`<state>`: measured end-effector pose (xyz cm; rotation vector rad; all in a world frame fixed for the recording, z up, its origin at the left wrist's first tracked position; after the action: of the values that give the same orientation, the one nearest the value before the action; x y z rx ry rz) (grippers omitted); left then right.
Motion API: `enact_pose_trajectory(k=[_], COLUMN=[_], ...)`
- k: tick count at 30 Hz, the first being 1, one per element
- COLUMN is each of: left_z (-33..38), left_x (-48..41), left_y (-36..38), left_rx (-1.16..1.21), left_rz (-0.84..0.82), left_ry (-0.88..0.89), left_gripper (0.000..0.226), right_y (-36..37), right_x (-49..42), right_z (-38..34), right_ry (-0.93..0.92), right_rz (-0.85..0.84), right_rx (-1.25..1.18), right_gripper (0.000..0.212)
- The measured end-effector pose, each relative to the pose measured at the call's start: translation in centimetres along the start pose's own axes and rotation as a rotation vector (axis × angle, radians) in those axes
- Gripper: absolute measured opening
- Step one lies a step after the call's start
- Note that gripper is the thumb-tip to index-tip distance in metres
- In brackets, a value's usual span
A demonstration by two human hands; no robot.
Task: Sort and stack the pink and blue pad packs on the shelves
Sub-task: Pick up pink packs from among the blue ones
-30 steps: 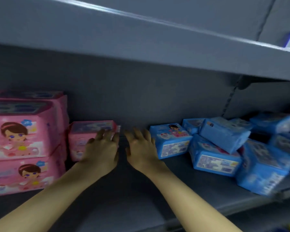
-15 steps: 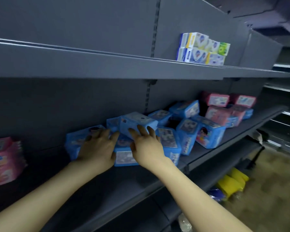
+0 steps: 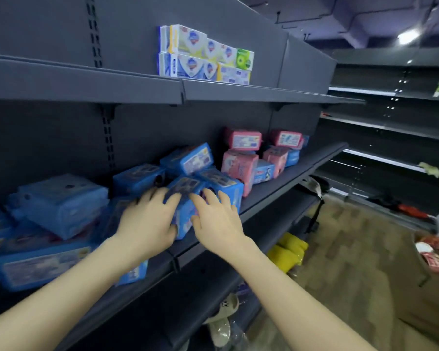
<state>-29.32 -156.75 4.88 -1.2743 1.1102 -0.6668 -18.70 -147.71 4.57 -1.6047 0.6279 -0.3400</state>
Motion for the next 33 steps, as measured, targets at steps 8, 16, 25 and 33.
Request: enact_pose_trajectory(k=[8,16,25,33], left_z=[5.2,8.0,7.9,6.5], left_x=[-4.4,-9.1,-18.1,-24.2], left_y=[1.2,2.8,2.8,3.8], left_rx=[0.053,0.057,0.08,0.046], left_rz=[-0.04,-0.039,-0.037,-0.045], left_ry=[0.09,0.132,0.167,0.164], left_gripper=[0.054,0.057,0.051,0.058], right_y=[-0.2,0.4,-0.7,-0.7], right_x=[0.1,-1.9,-9.2,-15.0], right_z=[6.2,10.3,14.5,17.5], right_ry=[0.081,0.149,0.182,0.2], right_rz=[-0.014,-0.046,0.002,0.023], right_rx=[0.003,0.013,0.033,0.004], right_gripper=[0.049,0.046,0.044,0.05])
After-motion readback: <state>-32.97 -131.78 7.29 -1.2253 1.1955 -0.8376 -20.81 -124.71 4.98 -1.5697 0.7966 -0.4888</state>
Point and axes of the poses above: each hand's wrist, its own x-axis away from the middle knuckle, its own y-axis out of the palm, z = x × y, the point moved 1 cm from there along -x, towards the middle knuckle, and after that the axes turned 7 degrees about -z, right-handed, at the moved point
